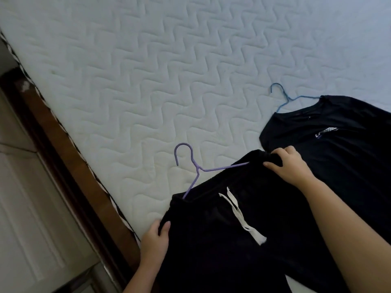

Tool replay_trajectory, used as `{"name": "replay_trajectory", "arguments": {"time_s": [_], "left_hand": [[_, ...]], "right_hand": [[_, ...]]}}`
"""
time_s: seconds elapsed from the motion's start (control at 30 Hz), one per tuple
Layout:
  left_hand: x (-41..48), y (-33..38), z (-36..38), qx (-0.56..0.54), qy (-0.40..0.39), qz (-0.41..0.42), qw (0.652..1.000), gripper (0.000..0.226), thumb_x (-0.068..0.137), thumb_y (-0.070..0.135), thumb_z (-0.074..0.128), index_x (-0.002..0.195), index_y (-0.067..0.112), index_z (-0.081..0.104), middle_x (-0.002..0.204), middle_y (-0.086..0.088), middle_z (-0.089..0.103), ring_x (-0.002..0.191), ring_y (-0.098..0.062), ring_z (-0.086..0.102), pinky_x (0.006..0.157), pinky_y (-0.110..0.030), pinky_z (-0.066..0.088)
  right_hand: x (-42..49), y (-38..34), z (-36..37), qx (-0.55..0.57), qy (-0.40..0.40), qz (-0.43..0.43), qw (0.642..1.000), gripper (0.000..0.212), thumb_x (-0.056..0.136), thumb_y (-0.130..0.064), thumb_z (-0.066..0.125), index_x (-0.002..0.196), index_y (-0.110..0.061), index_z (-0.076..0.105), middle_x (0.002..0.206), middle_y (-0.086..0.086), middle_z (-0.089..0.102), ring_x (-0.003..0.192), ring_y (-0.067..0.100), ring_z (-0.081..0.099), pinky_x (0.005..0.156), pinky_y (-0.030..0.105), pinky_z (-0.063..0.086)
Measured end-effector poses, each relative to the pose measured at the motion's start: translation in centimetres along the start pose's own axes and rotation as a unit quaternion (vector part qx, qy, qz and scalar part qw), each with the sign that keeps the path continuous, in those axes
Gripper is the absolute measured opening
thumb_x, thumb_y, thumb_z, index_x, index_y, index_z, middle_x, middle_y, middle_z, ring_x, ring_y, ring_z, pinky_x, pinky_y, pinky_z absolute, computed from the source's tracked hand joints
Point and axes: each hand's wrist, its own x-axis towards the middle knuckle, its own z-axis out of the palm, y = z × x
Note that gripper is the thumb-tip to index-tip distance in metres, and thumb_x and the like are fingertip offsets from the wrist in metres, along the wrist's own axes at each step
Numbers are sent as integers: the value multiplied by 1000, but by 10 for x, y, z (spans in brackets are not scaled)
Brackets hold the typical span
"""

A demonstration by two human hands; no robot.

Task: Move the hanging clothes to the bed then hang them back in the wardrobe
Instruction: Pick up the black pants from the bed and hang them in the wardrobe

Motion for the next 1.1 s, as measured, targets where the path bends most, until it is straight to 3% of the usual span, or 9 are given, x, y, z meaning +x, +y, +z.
{"name": "replay_trajectory", "arguments": {"time_s": [0.07, 0.2, 0.33, 0.5, 0.7, 0.8, 0.93, 1.0, 1.1], "left_hand": [[-15, 11, -12, 1, -3, 41, 999, 21, 91, 18, 51, 70, 22, 51, 69, 8, 56, 71, -18, 54, 57, -23, 38], [-49, 35, -30, -3, -10, 94, 996, 12, 90, 20, 53, 80, 16, 58, 73, 1, 61, 75, -22, 59, 60, -29, 39], [-88, 75, -58, -25, 30, 183, 982, 11, 89, 19, 55, 78, 15, 57, 68, 5, 59, 68, -16, 55, 57, -17, 38], [-123, 141, -116, -42, 92, 286, 953, 12, 89, 20, 55, 79, 16, 59, 69, 3, 60, 67, -13, 56, 58, -23, 40], [-177, 216, -221, -38, 262, 421, 868, 12, 89, 20, 55, 77, 16, 56, 66, 4, 58, 64, -12, 53, 60, -27, 41], [-218, 229, -275, -42, 346, 449, 823, 16, 85, 30, 56, 80, 15, 59, 69, -7, 62, 67, -28, 57, 62, -39, 43], [-282, 211, -334, -24, 481, 444, 756, 32, 81, 36, 53, 94, 8, 64, 83, -22, 67, 80, -39, 61, 67, -38, 42], [-316, 194, -361, -1, 535, 437, 723, 38, 77, 39, 45, 91, 9, 63, 78, -22, 66, 76, -40, 60, 63, -39, 42], [-359, 166, -397, 72, 616, 417, 664, 30, 78, 27, 47, 84, 1, 62, 68, -26, 62, 64, -44, 58, 58, -36, 36]], "right_hand": [[-33, 9, -21, 15, 15, 9, 1000, 47, 83, -41, 60, 120, -14, 51, 117, 10, 46, 112, 30, 46, 95, 42, 40], [-96, 26, -71, 61, 64, 13, 996, 39, 82, -38, 62, 112, -14, 55, 100, 3, 45, 104, 28, 50, 88, 37, 41], [-144, 26, -133, 80, 132, -21, 988, 36, 82, -33, 63, 108, -10, 56, 96, 3, 44, 101, 28, 49, 82, 31, 35], [-191, 4, -219, 94, 228, -89, 965, 29, 84, -32, 61, 102, -10, 55, 95, 4, 44, 91, 21, 45, 81, 29, 32], [-237, -50, -297, 136, 341, -197, 909, 23, 85, -31, 60, 97, -12, 55, 93, 6, 50, 87, 19, 44, 76, 28, 29], [-267, -87, -321, 165, 369, -260, 877, 18, 85, -28, 60, 93, -13, 54, 93, 7, 52, 86, 20, 45, 75, 28, 29], [-307, -139, -338, 208, 351, -344, 845, 14, 86, -26, 59, 90, -15, 51, 90, 5, 54, 85, 20, 49, 75, 28, 33], [-323, -168, -342, 229, 329, -385, 831, 14, 86, -28, 59, 91, -16, 52, 92, 6, 56, 87, 21, 52, 76, 32, 38], [-344, -212, -342, 243, 301, -439, 811, 17, 86, -27, 59, 93, -12, 58, 90, 7, 61, 85, 21, 55, 78, 34, 44]]}}
